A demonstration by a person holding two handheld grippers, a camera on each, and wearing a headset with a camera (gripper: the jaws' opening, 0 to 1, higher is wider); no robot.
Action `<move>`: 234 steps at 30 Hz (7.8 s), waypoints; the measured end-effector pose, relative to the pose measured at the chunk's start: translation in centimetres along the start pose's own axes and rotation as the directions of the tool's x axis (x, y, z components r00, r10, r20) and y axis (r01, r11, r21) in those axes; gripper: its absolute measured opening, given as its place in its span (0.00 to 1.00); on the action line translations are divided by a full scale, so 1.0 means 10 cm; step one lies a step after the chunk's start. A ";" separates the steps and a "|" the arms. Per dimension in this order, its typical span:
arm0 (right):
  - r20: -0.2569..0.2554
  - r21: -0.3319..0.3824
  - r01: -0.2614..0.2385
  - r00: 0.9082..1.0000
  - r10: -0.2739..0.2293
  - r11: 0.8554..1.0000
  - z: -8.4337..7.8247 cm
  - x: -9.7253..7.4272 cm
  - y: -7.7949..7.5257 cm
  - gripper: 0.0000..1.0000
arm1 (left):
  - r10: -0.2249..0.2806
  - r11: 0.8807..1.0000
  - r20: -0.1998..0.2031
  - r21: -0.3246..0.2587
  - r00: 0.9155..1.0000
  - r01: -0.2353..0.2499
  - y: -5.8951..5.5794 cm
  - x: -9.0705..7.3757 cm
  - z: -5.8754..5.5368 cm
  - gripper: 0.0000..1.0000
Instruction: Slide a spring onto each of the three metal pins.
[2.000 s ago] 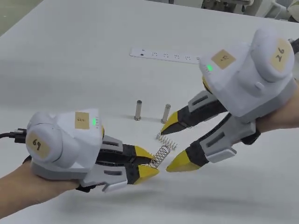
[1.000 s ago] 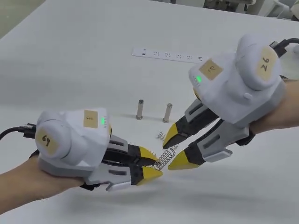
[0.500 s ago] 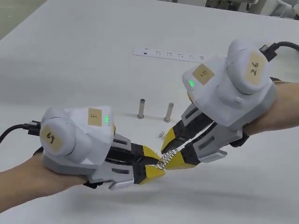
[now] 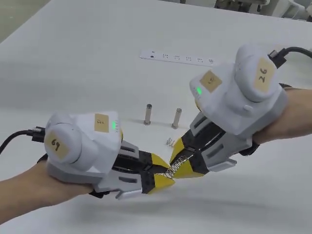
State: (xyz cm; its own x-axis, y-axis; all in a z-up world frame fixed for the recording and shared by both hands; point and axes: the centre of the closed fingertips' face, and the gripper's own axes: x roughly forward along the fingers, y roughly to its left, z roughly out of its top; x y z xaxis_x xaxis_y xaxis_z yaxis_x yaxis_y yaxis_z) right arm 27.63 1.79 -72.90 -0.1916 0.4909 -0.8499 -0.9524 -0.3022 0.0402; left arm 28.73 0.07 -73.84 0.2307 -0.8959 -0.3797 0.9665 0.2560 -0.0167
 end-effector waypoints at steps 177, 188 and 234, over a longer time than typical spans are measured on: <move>-0.334 -0.135 0.003 0.942 -0.048 0.991 -0.01 0.07 -1.71 0.08 | 0.341 0.919 0.005 -0.212 0.940 -0.332 0.63 -0.85 -0.40 0.80; -0.356 -0.143 0.002 0.933 -0.053 0.990 -0.08 0.06 -1.70 0.08 | 0.341 0.918 0.001 -0.215 0.940 -0.333 0.63 -0.85 -0.42 0.80; -0.380 -0.104 -0.034 0.925 -0.008 0.994 -0.26 0.45 -1.64 0.08 | 0.336 0.916 -0.014 -0.226 0.942 -0.331 0.66 -0.85 -0.48 0.78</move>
State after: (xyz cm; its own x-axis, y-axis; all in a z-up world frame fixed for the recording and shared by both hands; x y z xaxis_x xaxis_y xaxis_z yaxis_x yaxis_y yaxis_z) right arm 43.03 6.86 -78.71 -0.0794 0.1465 -0.9860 -0.9154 -0.4024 0.0139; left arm 32.64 11.17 -75.14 0.5406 -0.7524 -0.3763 0.7839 0.6129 -0.0992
